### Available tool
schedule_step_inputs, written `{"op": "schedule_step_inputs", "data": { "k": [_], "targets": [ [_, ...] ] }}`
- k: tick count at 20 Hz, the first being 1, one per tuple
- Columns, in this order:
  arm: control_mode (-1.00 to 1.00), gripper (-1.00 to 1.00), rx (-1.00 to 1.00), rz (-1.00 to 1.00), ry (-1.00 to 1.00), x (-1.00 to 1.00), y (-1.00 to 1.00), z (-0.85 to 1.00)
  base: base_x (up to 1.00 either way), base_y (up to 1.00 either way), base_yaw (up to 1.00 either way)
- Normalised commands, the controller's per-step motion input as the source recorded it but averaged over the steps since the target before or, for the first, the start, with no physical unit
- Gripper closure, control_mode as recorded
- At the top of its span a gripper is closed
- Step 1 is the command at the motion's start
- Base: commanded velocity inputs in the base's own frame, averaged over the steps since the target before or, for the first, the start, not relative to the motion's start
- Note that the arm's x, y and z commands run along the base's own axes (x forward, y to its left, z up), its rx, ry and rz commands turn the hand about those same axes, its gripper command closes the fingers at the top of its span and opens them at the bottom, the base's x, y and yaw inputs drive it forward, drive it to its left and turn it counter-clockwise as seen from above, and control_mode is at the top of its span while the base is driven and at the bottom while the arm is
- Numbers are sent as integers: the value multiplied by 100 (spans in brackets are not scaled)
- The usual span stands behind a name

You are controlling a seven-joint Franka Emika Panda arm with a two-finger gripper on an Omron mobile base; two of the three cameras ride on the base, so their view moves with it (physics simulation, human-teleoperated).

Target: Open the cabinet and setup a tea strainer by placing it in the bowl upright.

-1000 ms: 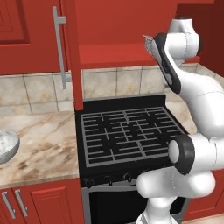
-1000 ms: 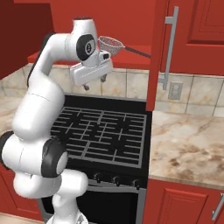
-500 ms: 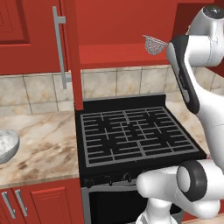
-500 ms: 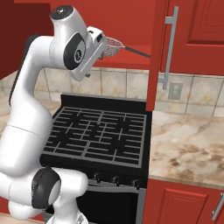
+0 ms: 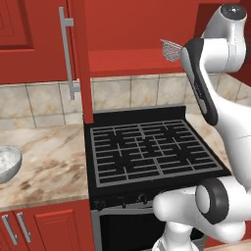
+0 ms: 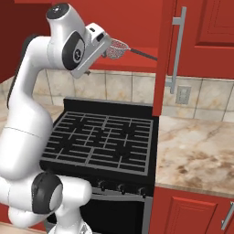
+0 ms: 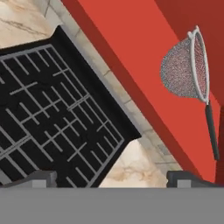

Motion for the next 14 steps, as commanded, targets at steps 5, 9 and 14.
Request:
{"op": "schedule_step_inputs", "data": {
  "k": [5, 9, 14],
  "targets": [
    [-100, -100, 7, -10, -3, 6, 0, 55, 0, 0, 0],
    [-100, -100, 1, -4, -13, 18, 0, 3, 0, 0, 0],
    [-100, -100, -7, 0, -35, 18, 0, -28, 0, 0, 0]
  ]
}}
